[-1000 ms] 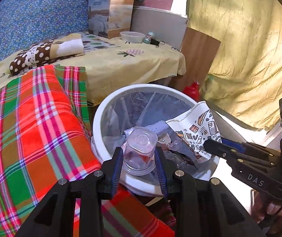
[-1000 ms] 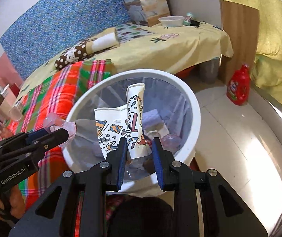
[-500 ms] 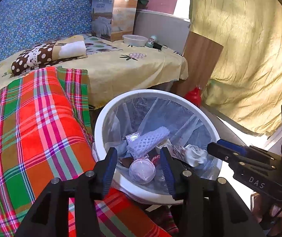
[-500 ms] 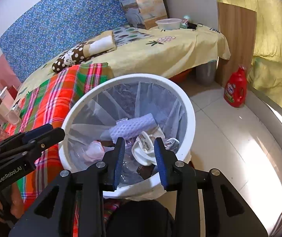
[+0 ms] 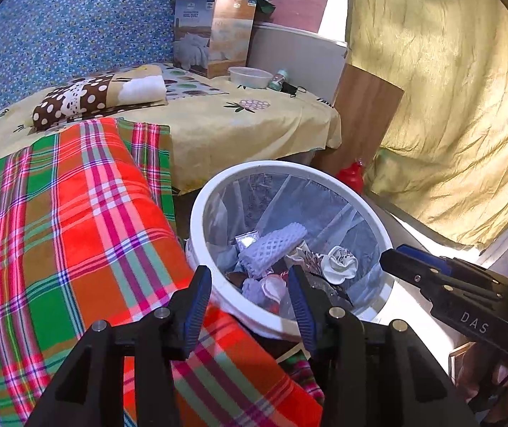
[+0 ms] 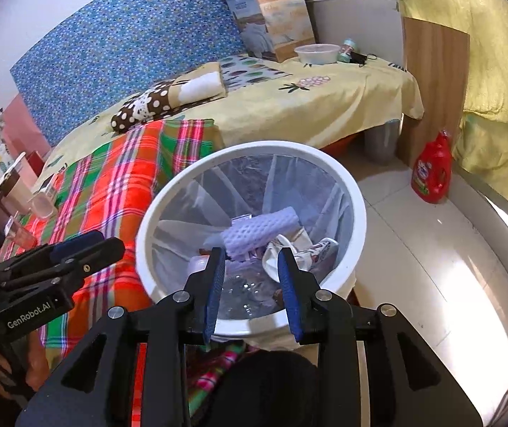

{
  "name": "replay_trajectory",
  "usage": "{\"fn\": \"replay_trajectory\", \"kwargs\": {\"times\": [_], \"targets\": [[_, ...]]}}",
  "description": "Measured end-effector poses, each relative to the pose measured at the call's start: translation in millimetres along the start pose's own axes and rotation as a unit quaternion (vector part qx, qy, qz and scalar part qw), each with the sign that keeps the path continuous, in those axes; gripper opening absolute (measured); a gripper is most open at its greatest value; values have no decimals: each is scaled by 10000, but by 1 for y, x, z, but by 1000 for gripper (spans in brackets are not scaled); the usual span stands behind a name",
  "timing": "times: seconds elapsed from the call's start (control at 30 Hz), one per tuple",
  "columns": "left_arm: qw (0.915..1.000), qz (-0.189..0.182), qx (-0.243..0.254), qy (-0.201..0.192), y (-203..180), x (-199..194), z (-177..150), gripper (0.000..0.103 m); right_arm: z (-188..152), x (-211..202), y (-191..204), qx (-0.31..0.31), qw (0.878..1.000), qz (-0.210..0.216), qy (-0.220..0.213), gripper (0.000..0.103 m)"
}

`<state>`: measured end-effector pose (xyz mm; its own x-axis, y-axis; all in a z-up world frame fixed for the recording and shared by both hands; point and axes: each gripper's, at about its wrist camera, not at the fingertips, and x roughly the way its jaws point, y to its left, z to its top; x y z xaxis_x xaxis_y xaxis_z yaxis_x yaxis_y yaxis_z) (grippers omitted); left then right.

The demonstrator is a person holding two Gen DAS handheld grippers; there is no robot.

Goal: Collect trash
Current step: 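Move both open tools back from the bin to the milk carton and yogurt cup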

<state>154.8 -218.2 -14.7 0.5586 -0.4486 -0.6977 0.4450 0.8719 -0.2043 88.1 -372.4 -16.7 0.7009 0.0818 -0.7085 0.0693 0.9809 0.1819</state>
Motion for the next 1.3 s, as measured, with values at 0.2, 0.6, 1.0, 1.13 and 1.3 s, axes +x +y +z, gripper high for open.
{"fn": "replay_trajectory", "kwargs": {"times": [0.2, 0.6, 1.0, 1.13, 1.3], "targets": [[10000, 58, -39, -57, 4, -19, -11, 45, -3, -8, 13, -142, 9998, 121, -80, 33], [9983, 347, -384, -268, 35, -66, -35, 45, -16, -11, 53, -514, 9972, 549, -35, 33], [9926, 759, -821, -469, 74, -113, -60, 45, -29, -13, 98, -917, 9910, 976, 64, 33], [9902, 897, -929, -526, 84, -125, -67, 45, -30, -12, 110, -1031, 9885, 1106, 90, 33], [9873, 1058, -1053, -544, 96, -134, -73, 45, -31, -14, 122, -1162, 9851, 1271, 21, 33]]}}
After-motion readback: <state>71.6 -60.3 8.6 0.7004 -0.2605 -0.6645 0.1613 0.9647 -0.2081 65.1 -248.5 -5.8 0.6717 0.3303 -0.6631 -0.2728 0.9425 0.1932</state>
